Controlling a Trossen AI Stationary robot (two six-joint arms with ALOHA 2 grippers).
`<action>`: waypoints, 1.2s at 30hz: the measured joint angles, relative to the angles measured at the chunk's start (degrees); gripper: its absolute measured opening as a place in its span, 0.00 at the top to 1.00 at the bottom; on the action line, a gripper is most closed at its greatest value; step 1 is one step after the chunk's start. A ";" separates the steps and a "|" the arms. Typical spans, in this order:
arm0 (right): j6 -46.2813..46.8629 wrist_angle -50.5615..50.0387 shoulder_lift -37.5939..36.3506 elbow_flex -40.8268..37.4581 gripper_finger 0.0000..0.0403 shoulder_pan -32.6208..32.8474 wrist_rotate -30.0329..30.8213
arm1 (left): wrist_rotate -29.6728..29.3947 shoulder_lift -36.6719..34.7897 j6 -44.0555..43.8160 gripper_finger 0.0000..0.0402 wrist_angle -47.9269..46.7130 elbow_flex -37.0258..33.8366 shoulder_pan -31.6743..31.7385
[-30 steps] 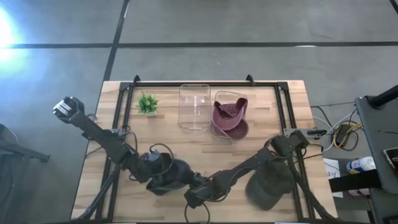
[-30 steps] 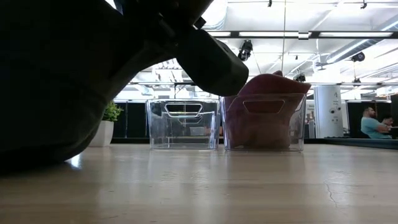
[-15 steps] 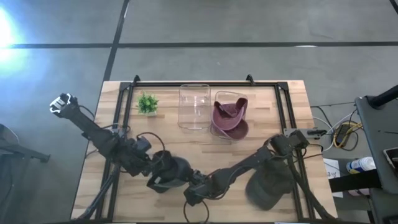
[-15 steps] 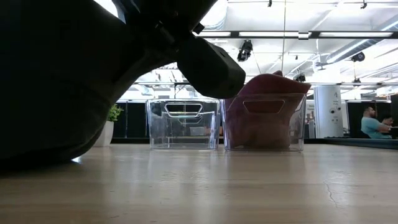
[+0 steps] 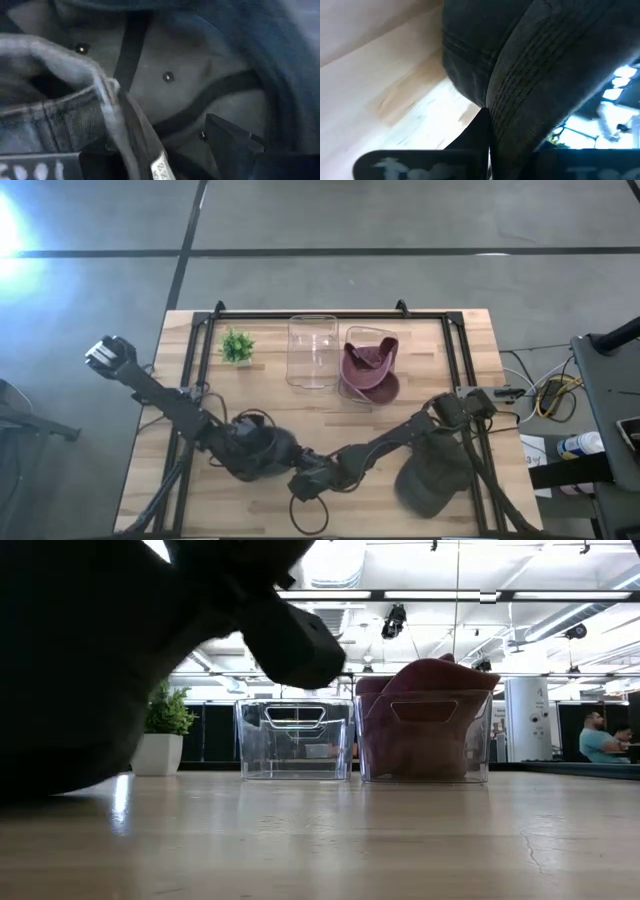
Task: Pick & Place hat
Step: Put the left black cap into the left transparent bin
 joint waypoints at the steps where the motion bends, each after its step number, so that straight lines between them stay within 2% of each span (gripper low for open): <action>1: -0.76 1.12 -0.01 0.00 0.97 -0.11 -0.18 | 0.32 0.97 0.05 0.47 1.24 -0.12 0.06; 6: 0.93 0.88 0.00 -0.02 0.97 -1.21 -1.22 | 0.74 2.17 0.73 0.48 7.11 0.98 0.09; 11: 0.69 -0.96 -0.02 -0.02 0.97 -2.10 -1.14 | -0.27 1.62 2.00 0.48 4.37 2.50 0.15; 17: 0.71 -1.41 -0.02 -0.11 0.97 -2.39 -0.85 | 1.38 -3.52 0.78 0.48 -6.26 4.38 -0.04; 25: 1.03 -2.63 -0.04 -0.31 0.97 -2.52 -1.17 | 1.45 -14.01 -3.14 0.48 -14.70 6.05 0.07; 32: 1.05 -2.66 -0.04 -0.31 0.97 -2.49 -0.33 | -3.24 -22.49 -6.70 0.48 -29.54 8.32 -0.87; 36: 0.96 -2.81 -0.04 -0.31 0.97 -2.75 1.39 | -2.48 -25.14 -9.80 0.48 -35.92 6.80 -0.87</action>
